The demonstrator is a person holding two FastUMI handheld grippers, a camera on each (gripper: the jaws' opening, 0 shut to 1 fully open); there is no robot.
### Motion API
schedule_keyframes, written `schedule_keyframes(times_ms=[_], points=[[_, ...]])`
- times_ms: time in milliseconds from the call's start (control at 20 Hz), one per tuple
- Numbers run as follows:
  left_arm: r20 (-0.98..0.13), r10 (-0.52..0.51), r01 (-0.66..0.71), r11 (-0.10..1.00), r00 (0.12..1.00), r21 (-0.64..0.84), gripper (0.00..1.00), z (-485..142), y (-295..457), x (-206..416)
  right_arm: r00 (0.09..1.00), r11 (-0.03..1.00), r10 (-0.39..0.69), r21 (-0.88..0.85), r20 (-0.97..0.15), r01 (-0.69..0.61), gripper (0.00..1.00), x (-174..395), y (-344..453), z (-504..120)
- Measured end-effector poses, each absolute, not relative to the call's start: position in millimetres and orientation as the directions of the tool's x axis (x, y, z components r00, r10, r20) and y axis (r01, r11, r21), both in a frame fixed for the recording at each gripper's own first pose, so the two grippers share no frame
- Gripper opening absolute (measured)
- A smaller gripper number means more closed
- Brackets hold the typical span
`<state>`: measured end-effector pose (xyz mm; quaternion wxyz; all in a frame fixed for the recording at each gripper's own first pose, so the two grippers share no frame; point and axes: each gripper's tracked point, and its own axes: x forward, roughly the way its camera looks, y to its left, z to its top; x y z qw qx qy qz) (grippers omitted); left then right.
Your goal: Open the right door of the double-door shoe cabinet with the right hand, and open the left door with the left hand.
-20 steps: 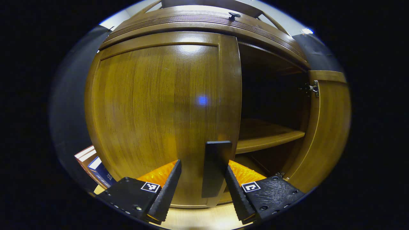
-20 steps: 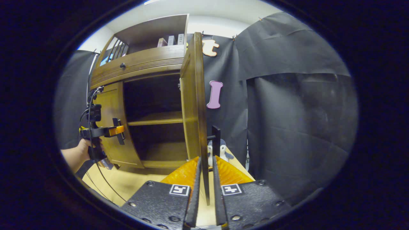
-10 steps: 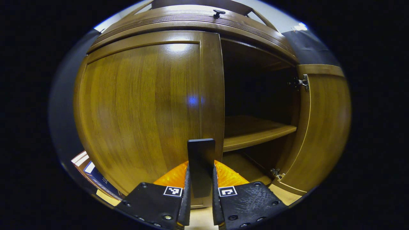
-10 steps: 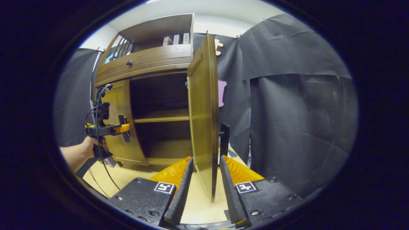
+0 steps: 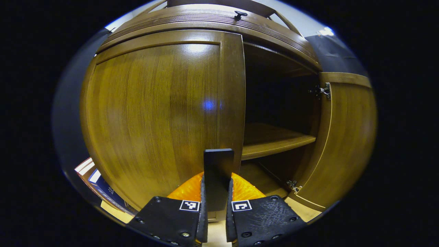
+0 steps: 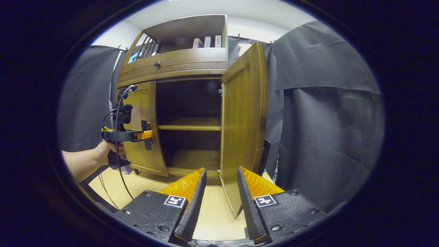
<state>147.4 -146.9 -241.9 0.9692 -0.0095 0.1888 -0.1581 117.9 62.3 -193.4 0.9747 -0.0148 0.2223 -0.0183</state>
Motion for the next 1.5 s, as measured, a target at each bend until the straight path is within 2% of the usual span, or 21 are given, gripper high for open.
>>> schedule_keyframes(times_ms=[300, 600, 1500], points=[[-0.366, -0.323, 0.308, 0.946, 0.873, -0.102, 0.20, -237, -142, 126, 0.914, 0.998, -0.029, -0.067, -0.405, 0.002, 0.60, 146, 78, -189], [-0.373, -0.334, 0.318, 0.942, 0.865, -0.106, 0.20, -232, -127, 94, 0.931, 0.994, 0.020, -0.090, -0.366, -0.057, 0.59, 147, 99, -186], [-0.378, -0.242, 0.219, 0.970, 0.894, -0.102, 0.20, -216, -67, 22, 0.929, 0.986, 0.134, -0.046, -0.346, -0.159, 0.60, 178, 148, -189]])
